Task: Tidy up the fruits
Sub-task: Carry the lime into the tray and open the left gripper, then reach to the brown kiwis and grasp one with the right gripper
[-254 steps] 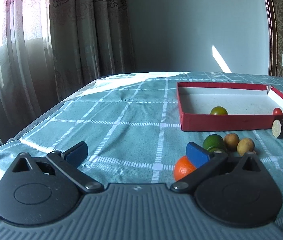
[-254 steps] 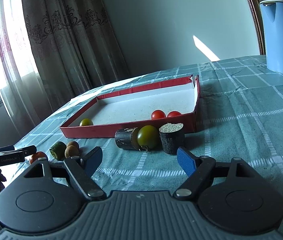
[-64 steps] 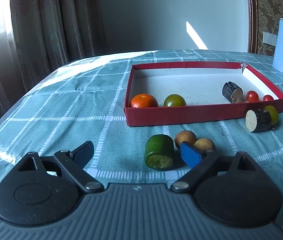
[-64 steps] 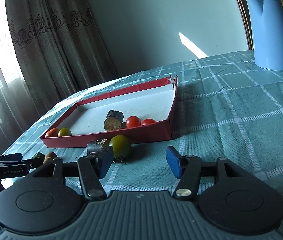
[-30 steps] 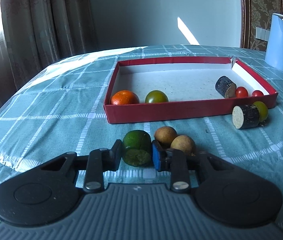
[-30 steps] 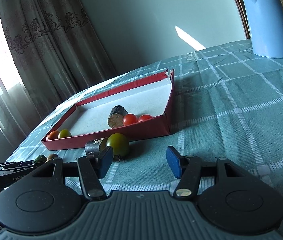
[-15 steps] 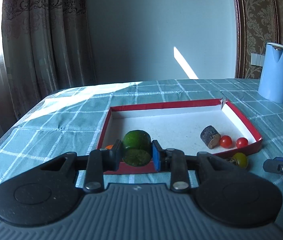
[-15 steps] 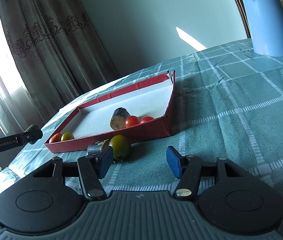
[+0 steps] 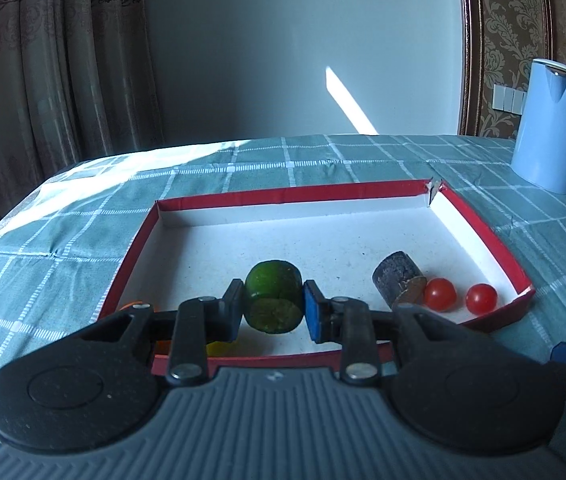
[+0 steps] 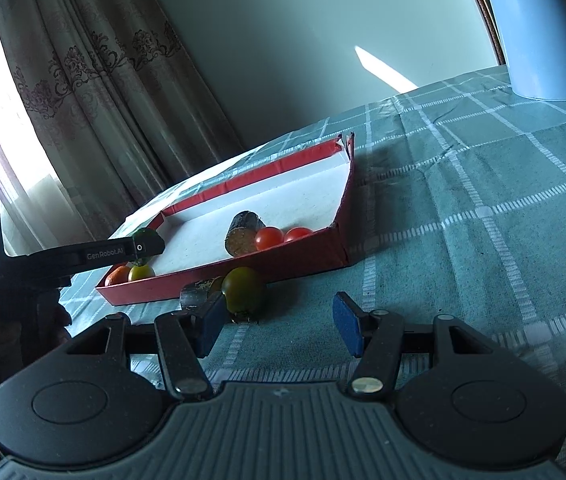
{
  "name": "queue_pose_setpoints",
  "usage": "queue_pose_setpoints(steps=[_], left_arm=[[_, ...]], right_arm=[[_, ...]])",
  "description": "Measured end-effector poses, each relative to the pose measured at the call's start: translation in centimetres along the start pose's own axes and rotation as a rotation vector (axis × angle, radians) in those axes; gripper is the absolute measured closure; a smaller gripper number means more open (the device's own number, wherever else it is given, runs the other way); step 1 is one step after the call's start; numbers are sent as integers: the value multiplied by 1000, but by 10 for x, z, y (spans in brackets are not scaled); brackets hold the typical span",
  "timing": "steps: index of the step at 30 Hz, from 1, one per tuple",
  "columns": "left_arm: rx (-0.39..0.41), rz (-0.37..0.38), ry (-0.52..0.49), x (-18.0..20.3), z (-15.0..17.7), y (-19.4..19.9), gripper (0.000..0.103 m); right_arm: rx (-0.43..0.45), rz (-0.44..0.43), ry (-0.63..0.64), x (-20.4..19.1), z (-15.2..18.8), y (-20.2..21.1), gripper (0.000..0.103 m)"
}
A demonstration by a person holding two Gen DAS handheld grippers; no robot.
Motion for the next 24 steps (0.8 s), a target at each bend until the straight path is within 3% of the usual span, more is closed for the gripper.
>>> queue_pose_setpoints(steps=[5,7,11,15,17,19,24], left_arm=[[3,-27,-20,0,5,-5,72],[14,-28,-29,1,5,-3,64],[21,-32,-41,3,7,-1,59],[50,-31,-21,-2,5,14,43],[82,-33,-16,-7,5,27,29],[135,-59,-4,-16,4,44,6],[207,-115,34,-50,7,75,0]], right_arm=[[0,-4,-3,0,0,-1,45],[0,-4,-3,0,0,-1,44],[0,-6,-8,1,0,-1,44],[1,-7,-13,2,0,-1,44],[2,-6,-13,2,0,-1,44],[5,-5,-13,2,1,0,44],[23,-3,-2,0,0,3,44]])
Point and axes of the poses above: each gripper's, at about its wrist camera, not at the fingertips, and y roughly against the way its jaws point, x to its right, z to its underside, the point moved 3 cm from there along -y, roughly the way its jaws point, and after that the axes turned 13 degrees about y, right-handed, at the moved point
